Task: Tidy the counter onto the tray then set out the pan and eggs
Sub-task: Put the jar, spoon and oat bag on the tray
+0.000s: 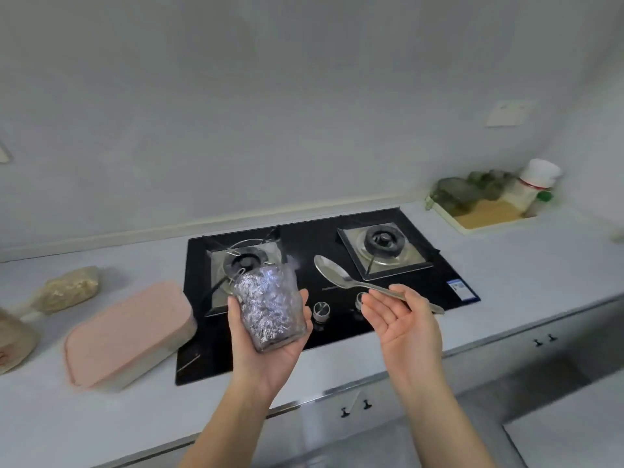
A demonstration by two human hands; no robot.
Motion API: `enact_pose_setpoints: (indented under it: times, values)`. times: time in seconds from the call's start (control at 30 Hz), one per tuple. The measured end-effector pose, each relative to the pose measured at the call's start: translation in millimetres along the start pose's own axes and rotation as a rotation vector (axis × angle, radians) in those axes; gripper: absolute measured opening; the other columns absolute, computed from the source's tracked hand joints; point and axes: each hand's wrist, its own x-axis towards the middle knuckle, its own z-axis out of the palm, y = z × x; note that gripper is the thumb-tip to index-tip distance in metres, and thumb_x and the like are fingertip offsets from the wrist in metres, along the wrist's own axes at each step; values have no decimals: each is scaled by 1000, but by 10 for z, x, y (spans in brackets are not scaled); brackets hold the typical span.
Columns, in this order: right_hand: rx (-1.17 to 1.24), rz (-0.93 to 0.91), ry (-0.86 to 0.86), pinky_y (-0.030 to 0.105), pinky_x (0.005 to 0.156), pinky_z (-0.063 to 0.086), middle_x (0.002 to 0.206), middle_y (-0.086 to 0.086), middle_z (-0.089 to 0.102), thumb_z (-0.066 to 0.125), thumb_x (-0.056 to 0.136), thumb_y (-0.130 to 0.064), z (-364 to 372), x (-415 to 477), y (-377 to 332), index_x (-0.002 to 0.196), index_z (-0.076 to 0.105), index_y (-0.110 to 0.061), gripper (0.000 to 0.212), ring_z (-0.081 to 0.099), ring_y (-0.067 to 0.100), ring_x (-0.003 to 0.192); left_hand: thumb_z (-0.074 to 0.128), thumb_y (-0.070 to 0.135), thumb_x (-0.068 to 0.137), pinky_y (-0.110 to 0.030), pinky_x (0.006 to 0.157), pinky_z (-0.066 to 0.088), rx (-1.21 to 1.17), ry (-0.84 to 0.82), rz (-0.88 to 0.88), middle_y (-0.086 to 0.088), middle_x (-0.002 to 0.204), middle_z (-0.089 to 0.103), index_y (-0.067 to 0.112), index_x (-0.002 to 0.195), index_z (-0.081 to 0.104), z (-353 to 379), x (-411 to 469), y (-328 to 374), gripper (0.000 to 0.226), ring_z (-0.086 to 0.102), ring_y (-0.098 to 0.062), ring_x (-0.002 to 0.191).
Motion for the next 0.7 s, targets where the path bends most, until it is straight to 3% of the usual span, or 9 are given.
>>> enact_pose_setpoints:
  times: [0.27, 0.43, 0.53, 0.63, 0.7]
  values:
    - [90, -121, 175, 28, 56, 58, 73, 18, 71, 42, 97, -12, -867, 310, -825, 86, 58, -5, 20, 73, 28, 70, 50, 68, 70, -34, 65, 58, 222, -112, -178, -21, 107, 68, 8, 122, 60, 675, 550, -1164, 80, 66, -29, 74]
    - [112, -213, 241, 27, 55, 58, 69, 18, 69, 41, 96, -11, -1336, 862, -1479, 82, 57, -6, 22, 71, 26, 64, 32, 65, 83, -38, 68, 59, 462, -223, -314, -19, 112, 69, 10, 118, 62, 1031, 1135, -1951, 71, 70, -30, 79]
    - [78, -242, 273, 27, 54, 58, 64, 16, 67, 41, 96, -11, -1550, 1253, -1888, 83, 57, -6, 21, 68, 24, 57, 48, 62, 70, -39, 75, 58, 597, -309, -375, -18, 111, 70, 9, 123, 59, 1220, 1480, -2378, 76, 71, -29, 90]
    - [-8, -256, 292, 27, 51, 56, 64, 16, 66, 41, 97, -11, -1768, 1745, -2401, 86, 58, -5, 21, 67, 25, 56, 90, 50, 46, -42, 86, 56, 719, -413, -412, -21, 124, 63, 8, 128, 56, 1510, 2003, -2786, 98, 63, -32, 113]
    - [-98, -253, 312, 28, 51, 56, 64, 16, 66, 41, 97, -10, -1907, 2047, -2758, 86, 58, -4, 21, 67, 26, 56, 81, 30, 48, -45, 95, 51, 876, -497, -386, -18, 127, 60, 12, 130, 50, 1732, 2350, -3053, 90, 56, -34, 121]
